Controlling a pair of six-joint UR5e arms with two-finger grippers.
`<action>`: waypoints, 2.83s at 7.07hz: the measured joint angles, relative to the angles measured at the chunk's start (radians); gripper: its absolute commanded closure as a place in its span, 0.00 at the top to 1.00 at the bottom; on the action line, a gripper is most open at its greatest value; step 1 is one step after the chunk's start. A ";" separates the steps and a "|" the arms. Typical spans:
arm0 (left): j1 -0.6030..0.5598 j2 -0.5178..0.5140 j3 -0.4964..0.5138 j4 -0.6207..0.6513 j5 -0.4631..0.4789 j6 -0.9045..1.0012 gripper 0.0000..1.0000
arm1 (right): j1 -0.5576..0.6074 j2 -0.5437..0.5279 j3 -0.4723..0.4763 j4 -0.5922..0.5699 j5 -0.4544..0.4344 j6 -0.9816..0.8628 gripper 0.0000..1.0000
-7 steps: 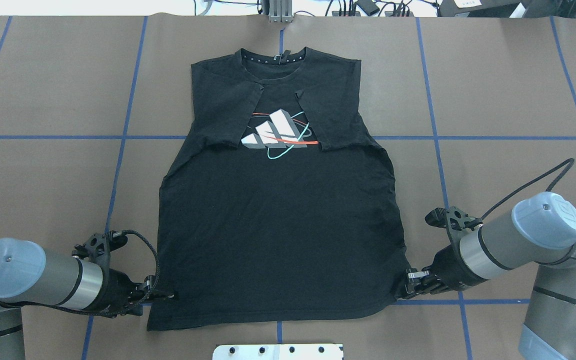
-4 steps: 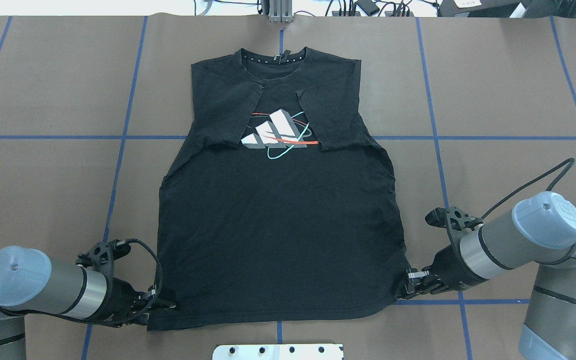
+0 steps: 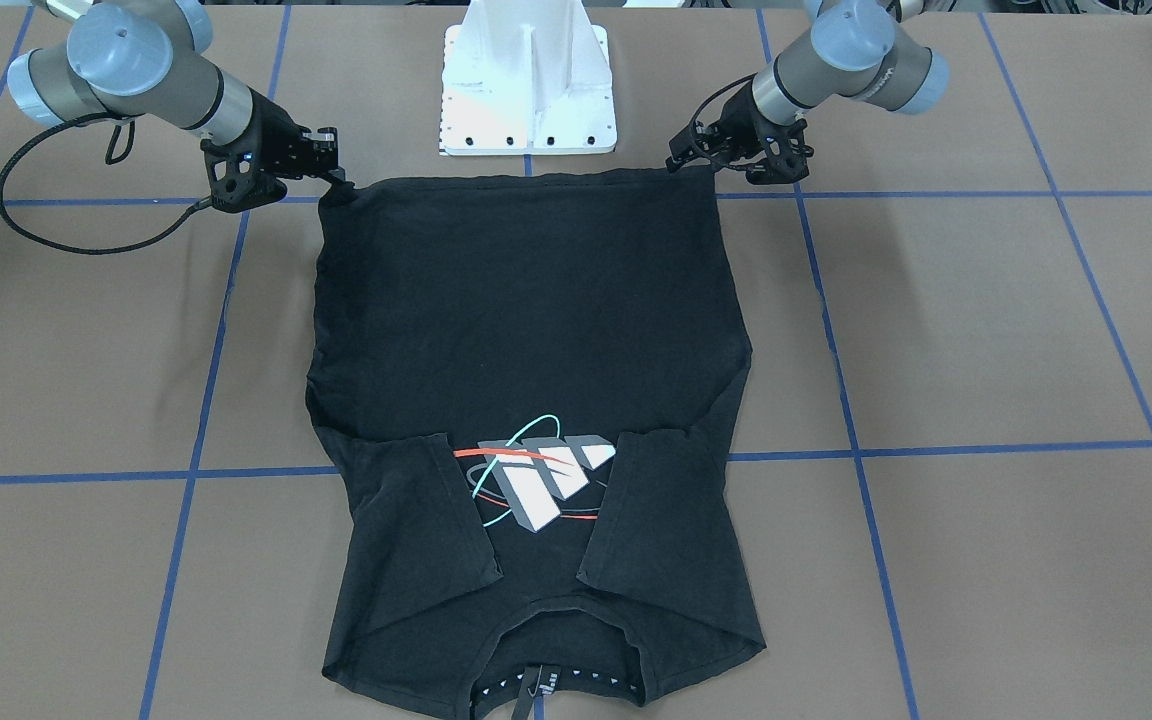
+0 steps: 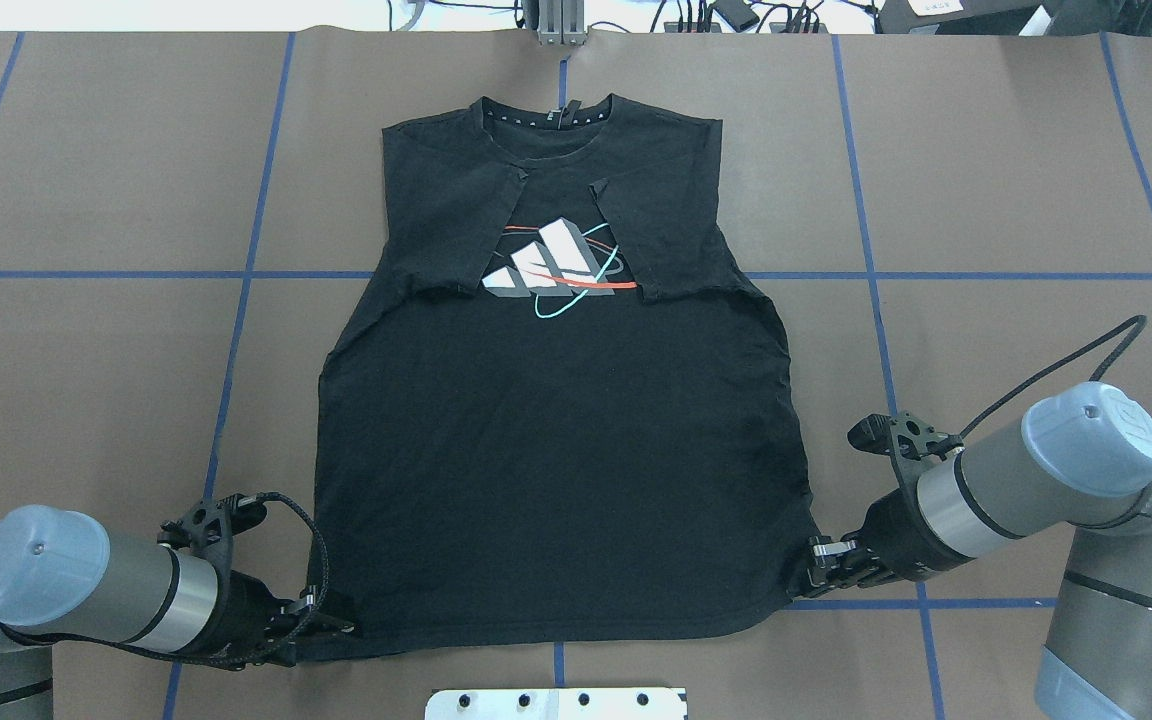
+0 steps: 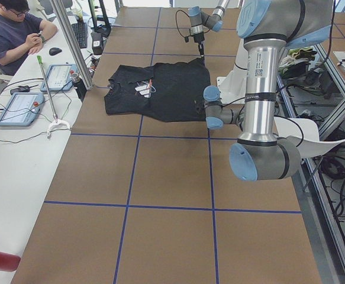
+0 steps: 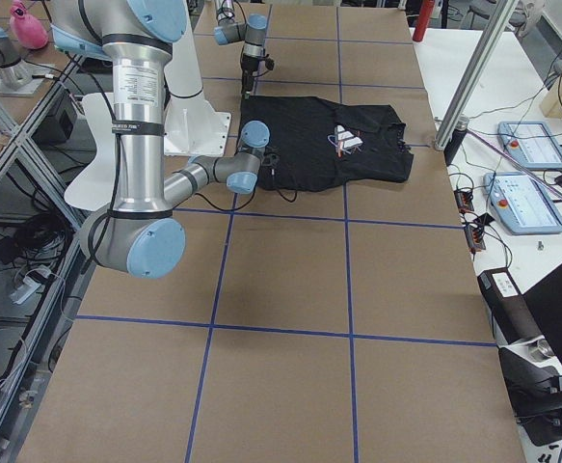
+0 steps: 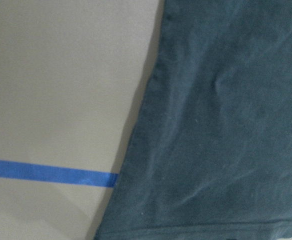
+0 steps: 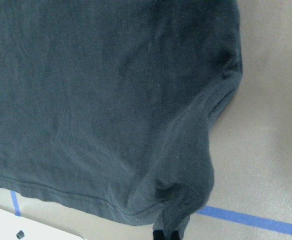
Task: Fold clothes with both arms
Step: 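Grasp the hem corner nearest the left gripper with the left gripper, then lift both hem corners with both grippers and pull them up over the shirt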
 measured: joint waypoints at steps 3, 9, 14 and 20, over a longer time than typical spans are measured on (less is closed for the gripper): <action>0.007 0.002 0.005 0.005 0.000 0.000 0.88 | 0.000 0.001 0.000 0.000 0.001 0.000 0.00; 0.009 -0.001 0.007 0.021 0.000 -0.001 0.44 | 0.006 0.000 -0.001 0.007 0.008 -0.001 0.00; 0.006 -0.003 -0.006 0.021 0.000 -0.002 0.00 | 0.015 -0.003 -0.006 0.021 0.027 0.000 0.00; -0.004 0.012 -0.126 0.020 -0.011 -0.078 0.00 | 0.021 -0.038 0.003 0.123 0.199 0.003 0.00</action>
